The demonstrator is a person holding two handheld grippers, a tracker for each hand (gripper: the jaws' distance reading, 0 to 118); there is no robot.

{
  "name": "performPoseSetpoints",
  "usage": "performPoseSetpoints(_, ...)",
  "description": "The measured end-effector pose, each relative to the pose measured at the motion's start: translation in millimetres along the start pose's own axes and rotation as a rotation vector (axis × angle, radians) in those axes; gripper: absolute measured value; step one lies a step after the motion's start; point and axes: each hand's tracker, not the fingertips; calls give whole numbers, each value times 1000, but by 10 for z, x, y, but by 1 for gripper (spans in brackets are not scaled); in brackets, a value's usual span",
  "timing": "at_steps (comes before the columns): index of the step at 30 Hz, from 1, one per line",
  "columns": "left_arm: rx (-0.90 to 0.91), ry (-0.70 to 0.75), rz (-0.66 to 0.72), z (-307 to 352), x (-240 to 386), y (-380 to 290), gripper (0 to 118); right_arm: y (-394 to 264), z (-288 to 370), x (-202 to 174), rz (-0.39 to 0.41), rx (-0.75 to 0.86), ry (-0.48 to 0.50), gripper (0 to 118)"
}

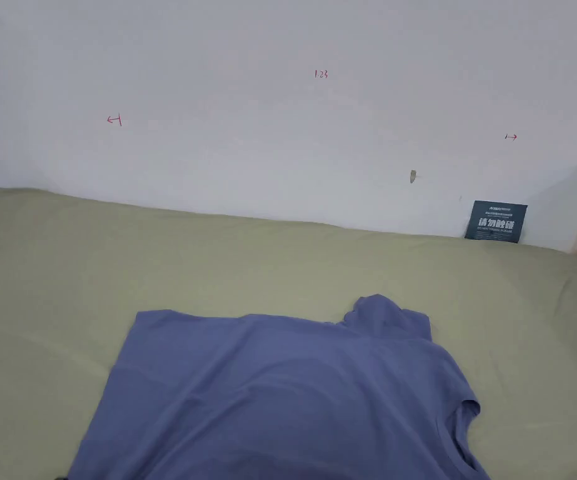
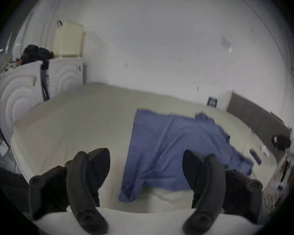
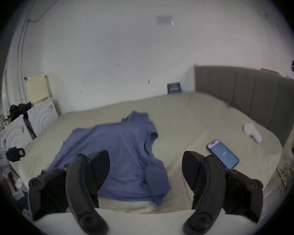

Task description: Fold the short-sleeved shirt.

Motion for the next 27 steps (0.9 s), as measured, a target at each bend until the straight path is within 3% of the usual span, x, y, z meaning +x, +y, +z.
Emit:
performPoseSetpoints(1,24,14,0,50,50,-13,92,-11,81,-63,-1,21,-11,68)
performPoseSetpoints(2,45,13,-2,133,134,0,87,-41,190,-191,4,44,-15,41)
performPoseSetpoints(3,60,15,-14,208,214,-3,72,-93,256,-239,10,49,1,0)
performPoseSetpoints(4,59,28,-22,260,288,-17,49,-137,309,-290,27,56,0,0)
performPoseSetpoints(5,57,31,-31,311,380,-27,16,-188,338,-356,79,49,-31,0)
performPoseSetpoints(6,53,30,-47,362,436,-56,0,-266,396,-436,125,63,-93,0)
performPoseSetpoints(8,46,69,-52,465,493,-134,0,-358,446,-447,164,42,-16,0)
performPoseSetpoints(10,58,35,-56,482,480,-217,0,-442,472,-519,183,25,-41,0)
performPoseSetpoints(14,32,62,-74,450,483,-282,0,-506,470,-519,149,-11,-16,0)
performPoseSetpoints(17,-113,29,-43,178,318,-278,0,-481,465,-512,151,-8,-9,0)
performPoseSetpoints(18,-181,8,-34,11,223,-276,6,-472,453,-514,154,-5,-4,0)
performPoseSetpoints(19,-247,12,-33,-141,142,-287,25,-456,445,-508,155,-1,-2,0)
performPoseSetpoints(21,-350,60,-35,-457,17,-372,98,-421,411,-492,153,0,-2,0)
performPoseSetpoints(22,-378,74,-37,-591,-42,-439,105,-410,391,-485,149,-5,0,0)
performPoseSetpoints(27,-439,87,-19,-1037,-144,-552,103,-410,323,-435,140,-39,-14,0)
